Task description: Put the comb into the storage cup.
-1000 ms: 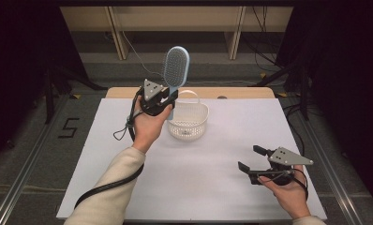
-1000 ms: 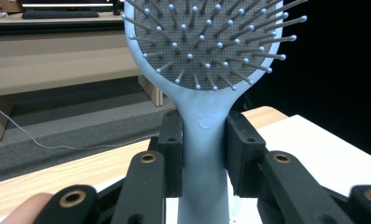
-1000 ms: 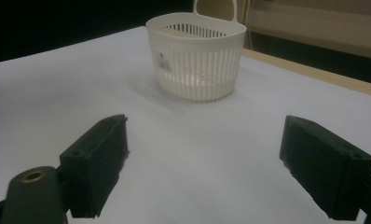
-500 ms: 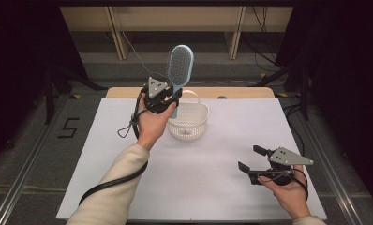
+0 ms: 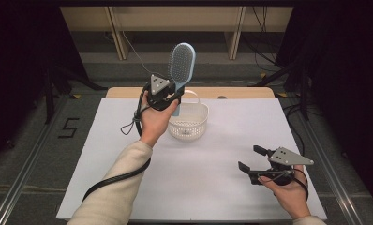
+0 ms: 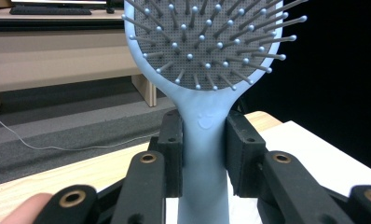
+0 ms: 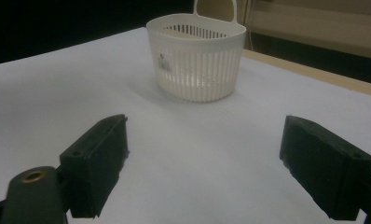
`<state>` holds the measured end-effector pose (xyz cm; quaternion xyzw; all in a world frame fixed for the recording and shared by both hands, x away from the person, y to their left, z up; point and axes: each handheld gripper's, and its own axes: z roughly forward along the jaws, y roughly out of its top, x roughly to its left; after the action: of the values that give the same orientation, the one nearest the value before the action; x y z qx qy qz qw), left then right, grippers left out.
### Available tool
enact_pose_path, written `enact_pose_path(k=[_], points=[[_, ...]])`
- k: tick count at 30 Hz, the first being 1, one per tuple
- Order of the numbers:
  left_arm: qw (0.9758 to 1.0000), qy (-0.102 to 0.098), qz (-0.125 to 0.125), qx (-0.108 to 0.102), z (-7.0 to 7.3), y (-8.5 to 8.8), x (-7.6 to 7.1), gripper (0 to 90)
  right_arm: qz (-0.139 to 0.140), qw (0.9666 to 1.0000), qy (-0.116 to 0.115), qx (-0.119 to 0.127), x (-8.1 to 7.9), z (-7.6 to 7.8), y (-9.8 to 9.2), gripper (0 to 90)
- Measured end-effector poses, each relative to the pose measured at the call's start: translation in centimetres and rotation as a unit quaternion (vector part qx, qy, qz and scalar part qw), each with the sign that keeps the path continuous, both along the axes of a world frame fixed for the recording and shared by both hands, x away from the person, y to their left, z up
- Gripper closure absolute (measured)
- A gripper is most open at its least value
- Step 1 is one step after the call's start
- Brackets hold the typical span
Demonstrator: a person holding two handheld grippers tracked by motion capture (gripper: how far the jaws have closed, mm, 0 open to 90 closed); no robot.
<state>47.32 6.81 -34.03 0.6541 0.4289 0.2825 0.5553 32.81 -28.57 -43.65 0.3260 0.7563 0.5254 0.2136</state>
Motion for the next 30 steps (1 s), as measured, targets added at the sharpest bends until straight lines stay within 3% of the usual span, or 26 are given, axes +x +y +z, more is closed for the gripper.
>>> enact_pose_path(k=[30], points=[[0.9999,0.005,0.009,-0.001,-0.4,-0.4,1.3,69.6,0.001,1.0000,0.000,-0.001,0.0,0.0,0.0,15.9]])
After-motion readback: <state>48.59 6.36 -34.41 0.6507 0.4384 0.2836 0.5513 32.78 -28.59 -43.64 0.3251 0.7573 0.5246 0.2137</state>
